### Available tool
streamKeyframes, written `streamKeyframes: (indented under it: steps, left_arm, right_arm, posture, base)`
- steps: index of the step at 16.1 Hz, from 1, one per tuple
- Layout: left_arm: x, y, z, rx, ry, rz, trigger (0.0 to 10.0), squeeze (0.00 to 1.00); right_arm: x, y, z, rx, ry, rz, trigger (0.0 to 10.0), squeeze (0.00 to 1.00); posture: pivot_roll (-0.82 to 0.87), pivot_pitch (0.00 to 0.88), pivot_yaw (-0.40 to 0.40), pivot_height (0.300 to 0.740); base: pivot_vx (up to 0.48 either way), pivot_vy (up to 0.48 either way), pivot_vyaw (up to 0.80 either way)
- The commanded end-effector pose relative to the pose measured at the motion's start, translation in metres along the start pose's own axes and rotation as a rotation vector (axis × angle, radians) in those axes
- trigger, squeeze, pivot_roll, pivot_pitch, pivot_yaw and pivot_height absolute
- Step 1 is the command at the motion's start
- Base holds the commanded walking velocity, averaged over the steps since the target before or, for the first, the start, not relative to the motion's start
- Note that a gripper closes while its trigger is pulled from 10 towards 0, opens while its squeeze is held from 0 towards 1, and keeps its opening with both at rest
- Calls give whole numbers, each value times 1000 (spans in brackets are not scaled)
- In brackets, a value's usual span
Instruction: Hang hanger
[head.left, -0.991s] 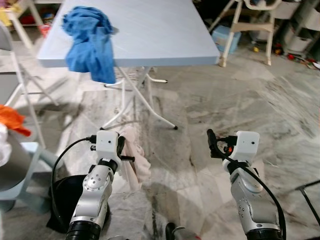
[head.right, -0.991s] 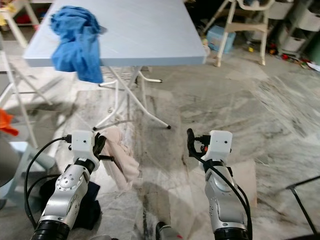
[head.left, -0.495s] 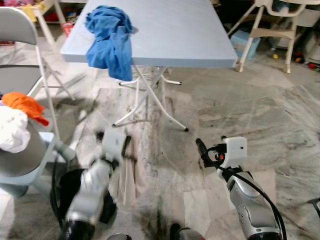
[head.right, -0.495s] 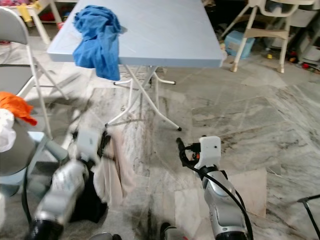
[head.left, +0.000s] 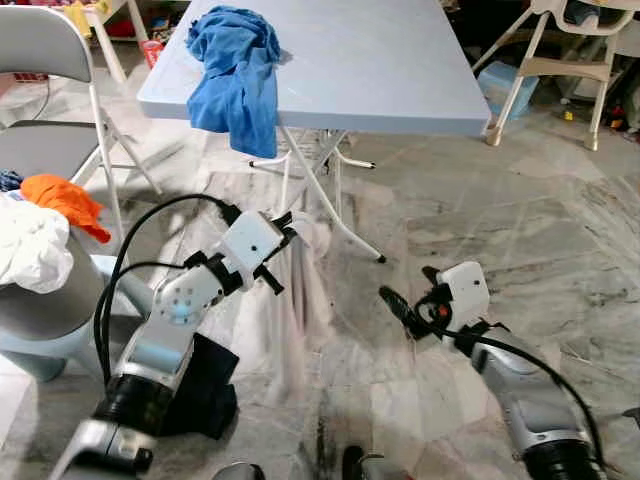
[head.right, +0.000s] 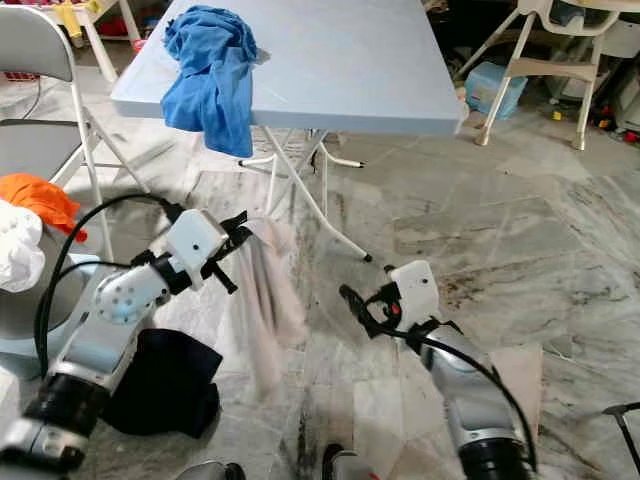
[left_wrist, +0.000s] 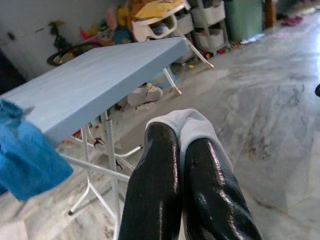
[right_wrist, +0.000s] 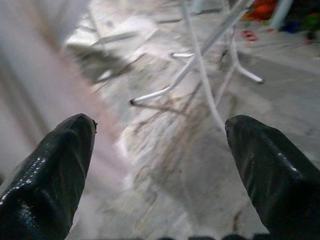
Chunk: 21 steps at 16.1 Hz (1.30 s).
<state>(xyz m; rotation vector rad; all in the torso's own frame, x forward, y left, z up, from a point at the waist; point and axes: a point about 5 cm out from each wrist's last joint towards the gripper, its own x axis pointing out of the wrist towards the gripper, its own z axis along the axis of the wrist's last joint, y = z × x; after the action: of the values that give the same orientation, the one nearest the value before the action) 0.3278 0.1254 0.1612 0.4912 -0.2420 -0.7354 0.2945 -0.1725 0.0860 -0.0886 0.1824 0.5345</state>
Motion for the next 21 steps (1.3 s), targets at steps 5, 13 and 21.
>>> streamKeyframes:
  steps: [5,13,21]
  left_arm:
    - [22,-14,35,63,-163,-137,10000,0]
    - [41,-34,82,-123,-387,-118,10000,0]
    - [41,-23,108,-239,-468,-74,10000,0]
  right_arm:
    - [-5,18,-7,17,68,247,10000,0]
    - [18,44,-7,13,61,287,10000,0]
    - [26,8,-28,28,146,-60,0,0]
  posture:
    - [21,176,-19,740]
    - [28,184,-16,740]
    - [39,192,-12,740]
  base:
    - [0,0,0]
    - [0,0,0]
    - [0,0,0]
